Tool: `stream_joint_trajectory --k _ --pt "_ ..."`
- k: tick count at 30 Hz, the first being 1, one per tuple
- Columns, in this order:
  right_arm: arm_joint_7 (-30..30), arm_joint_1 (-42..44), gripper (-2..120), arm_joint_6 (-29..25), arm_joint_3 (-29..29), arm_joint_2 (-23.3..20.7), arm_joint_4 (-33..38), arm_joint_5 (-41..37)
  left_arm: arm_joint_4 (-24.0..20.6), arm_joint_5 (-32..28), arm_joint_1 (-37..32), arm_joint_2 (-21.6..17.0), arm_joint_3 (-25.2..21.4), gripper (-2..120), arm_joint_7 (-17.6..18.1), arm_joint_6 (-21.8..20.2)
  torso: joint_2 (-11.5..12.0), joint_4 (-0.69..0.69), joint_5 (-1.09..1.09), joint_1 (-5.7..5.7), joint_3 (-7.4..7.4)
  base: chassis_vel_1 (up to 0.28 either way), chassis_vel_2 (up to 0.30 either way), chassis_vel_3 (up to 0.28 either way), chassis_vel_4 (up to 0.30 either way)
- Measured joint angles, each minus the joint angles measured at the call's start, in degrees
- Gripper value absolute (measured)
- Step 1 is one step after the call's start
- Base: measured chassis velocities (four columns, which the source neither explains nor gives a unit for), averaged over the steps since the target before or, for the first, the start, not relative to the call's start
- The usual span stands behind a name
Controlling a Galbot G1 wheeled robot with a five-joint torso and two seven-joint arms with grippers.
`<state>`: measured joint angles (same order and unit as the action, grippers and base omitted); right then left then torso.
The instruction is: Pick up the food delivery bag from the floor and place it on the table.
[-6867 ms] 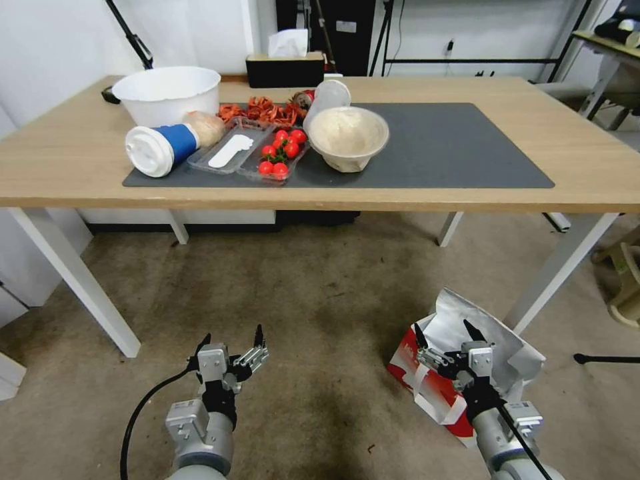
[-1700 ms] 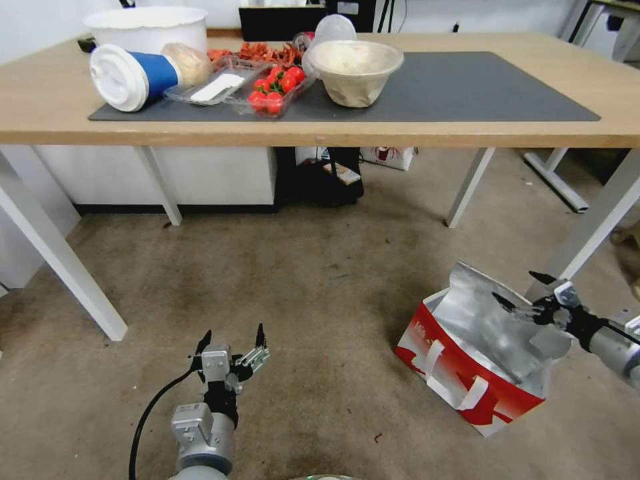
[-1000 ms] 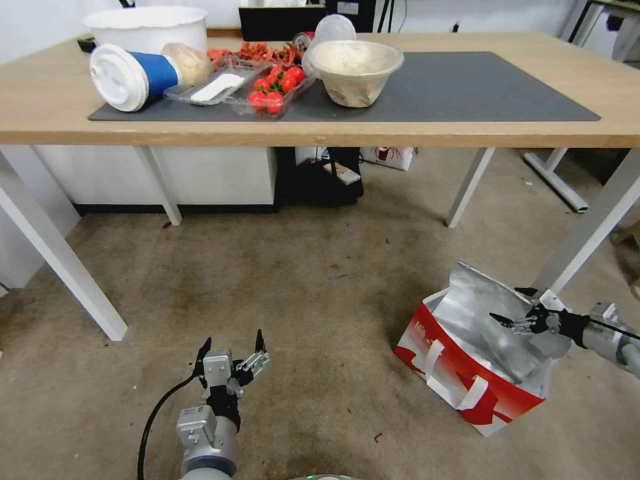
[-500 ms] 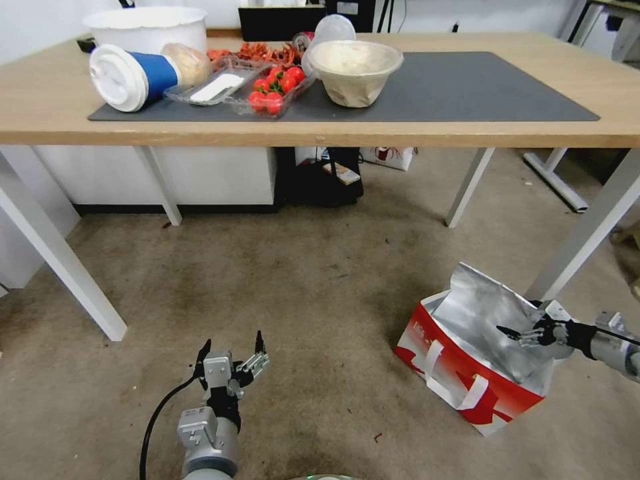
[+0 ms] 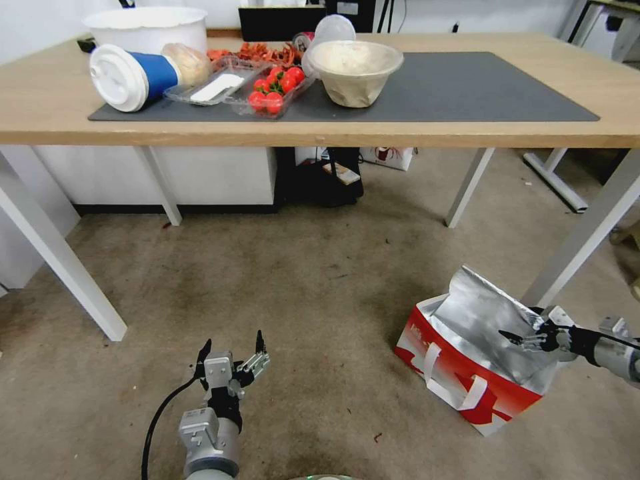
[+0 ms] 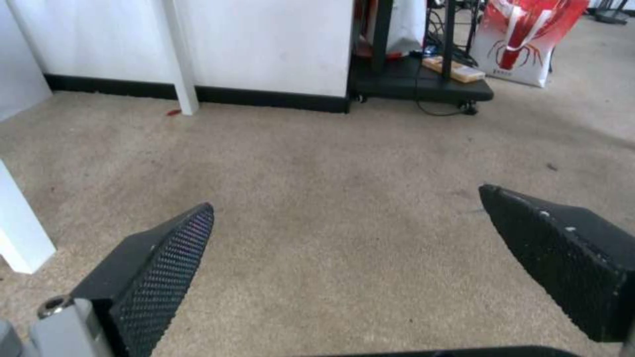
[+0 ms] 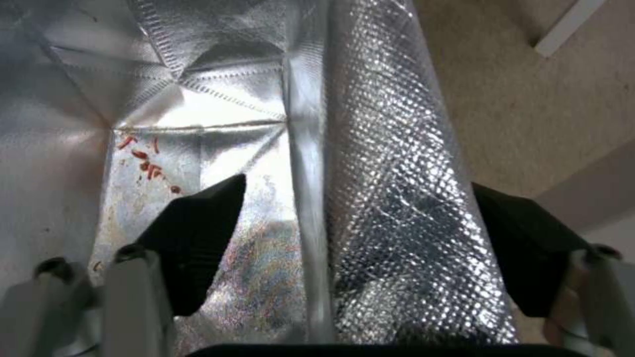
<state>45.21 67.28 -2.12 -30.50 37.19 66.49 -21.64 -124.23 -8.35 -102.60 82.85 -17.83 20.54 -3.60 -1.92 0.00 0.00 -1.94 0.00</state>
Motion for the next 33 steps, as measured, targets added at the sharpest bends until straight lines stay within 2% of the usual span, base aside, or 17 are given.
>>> stream_joint_trajectory --k 7,9,11,13,14,16,20,22,27,33 --pt "-0.22 0.05 49 -0.21 -0.02 0.1 -0.28 -0.33 -0.05 0.29 -0.1 0.19 0.01 100 0.07 0.23 0.0 0.0 0.0 0.0 0.0 0.0 0.0 0.0 0.0" --pt "-0.25 0.03 46 -0.23 -0.02 0.1 -0.28 -0.4 -0.06 0.3 -0.1 0.19 0.01 100 0.08 0.27 0.0 0.0 0.0 0.0 0.0 0.0 0.0 0.0 0.0" --pt "-0.24 -0.01 35 -0.26 -0.02 0.02 -0.28 -0.49 -0.08 0.3 -0.1 0.15 0.0 100 0.1 0.37 0.0 0.0 0.0 0.0 0.0 0.0 0.0 0.0 0.0" --pt "-0.23 -0.03 32 -0.26 -0.02 -0.03 -0.28 -0.52 -0.1 0.3 -0.1 0.13 -0.01 100 0.11 0.39 0.0 0.0 0.0 0.0 0.0 0.0 0.0 0.0 0.0" --pt "-0.18 -0.15 25 -0.26 0.01 -0.19 -0.27 -0.64 -0.15 0.3 -0.1 0.07 -0.04 100 0.12 0.43 0.0 0.0 0.0 0.0 0.0 0.0 0.0 0.0 0.0" --pt "-0.17 -0.19 24 -0.26 0.03 -0.24 -0.26 -0.65 -0.16 0.3 -0.11 0.05 -0.06 100 0.13 0.44 0.0 0.0 0.0 0.0 0.0 0.0 0.0 0.0 0.0" --pt "-0.12 -0.73 4 -0.16 0.55 -0.54 -0.05 -0.79 -0.28 0.26 -0.01 -0.02 -0.18 100 0.2 0.51 0.0 0.0 0.0 0.0 0.0 0.0 0.0 0.0 0.0" --pt "-0.12 -0.87 0 -0.13 0.76 -0.61 0.01 -0.79 -0.29 0.24 -0.01 -0.03 -0.2 100 0.23 0.53 0.0 0.0 0.0 0.0 0.0 0.0 0.0 0.0 0.0" --pt "-0.1 -1.04 0 0.02 1.26 -0.78 0.58 -1.14 -0.29 0.18 0.05 -0.04 -0.32 100 0.35 0.67 0.0 0.0 0.0 0.0 0.0 0.0 0.0 0.0 0.0" --pt "2.71 -0.45 0 -0.53 1.32 -2.53 4.66 -6.42 -0.29 -0.09 0.35 -0.18 -0.48 100 0.41 0.67 0.0 0.0 0.0 0.0 0.0 0.0 0.0 0.0 0.0"
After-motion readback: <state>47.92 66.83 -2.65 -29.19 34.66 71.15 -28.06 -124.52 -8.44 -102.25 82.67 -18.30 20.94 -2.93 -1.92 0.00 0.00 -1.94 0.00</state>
